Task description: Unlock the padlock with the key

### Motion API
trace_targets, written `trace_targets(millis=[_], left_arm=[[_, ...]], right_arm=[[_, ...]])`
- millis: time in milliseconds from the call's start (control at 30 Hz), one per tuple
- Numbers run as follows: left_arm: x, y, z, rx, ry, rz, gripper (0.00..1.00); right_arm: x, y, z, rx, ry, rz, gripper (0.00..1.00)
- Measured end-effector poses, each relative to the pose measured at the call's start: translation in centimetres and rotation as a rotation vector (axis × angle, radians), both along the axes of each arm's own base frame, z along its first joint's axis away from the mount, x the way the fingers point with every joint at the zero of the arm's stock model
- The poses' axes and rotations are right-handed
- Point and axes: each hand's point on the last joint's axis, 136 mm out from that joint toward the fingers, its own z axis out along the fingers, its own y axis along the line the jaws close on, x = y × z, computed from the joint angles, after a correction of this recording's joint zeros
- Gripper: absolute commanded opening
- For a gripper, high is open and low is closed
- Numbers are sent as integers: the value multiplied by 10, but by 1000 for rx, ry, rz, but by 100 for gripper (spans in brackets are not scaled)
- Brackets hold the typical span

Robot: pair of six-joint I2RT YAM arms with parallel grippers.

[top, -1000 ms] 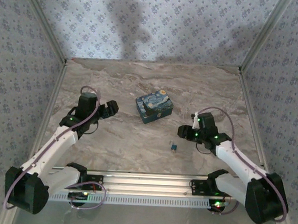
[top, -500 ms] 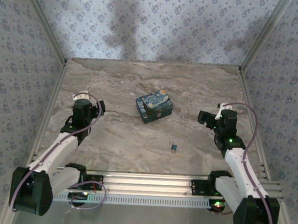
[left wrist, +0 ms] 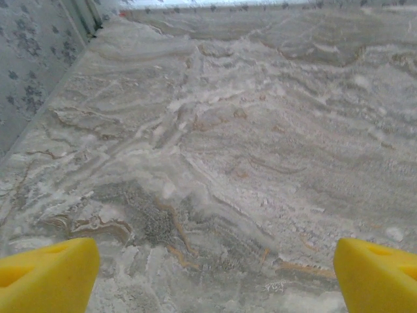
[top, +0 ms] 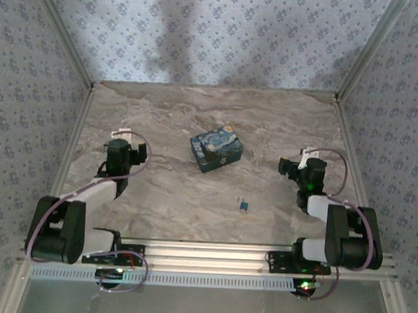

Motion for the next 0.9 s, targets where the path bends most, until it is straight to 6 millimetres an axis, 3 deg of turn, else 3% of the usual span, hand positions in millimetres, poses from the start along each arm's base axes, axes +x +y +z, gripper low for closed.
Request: trace_targets(millis=[133,233,400,533,900], left_arm=[[1,-2,-17,30,12,-47,93],[4,-3,-18,35,-14,-88,93],[12,12,-25,-6,-52,-86,98],[13,19,-44,-37,-14,-81,98],[24,25,-34,-80,-44,-63,98]], right_arm=[[13,1,-6,-2,-28,27,100],[17,3,-19,1,1,43,100],[27,2,-8,-9,-31,46,100],[28,4,-6,-13,-37,51,100],[28,7,-6,-37,-36,54,100]])
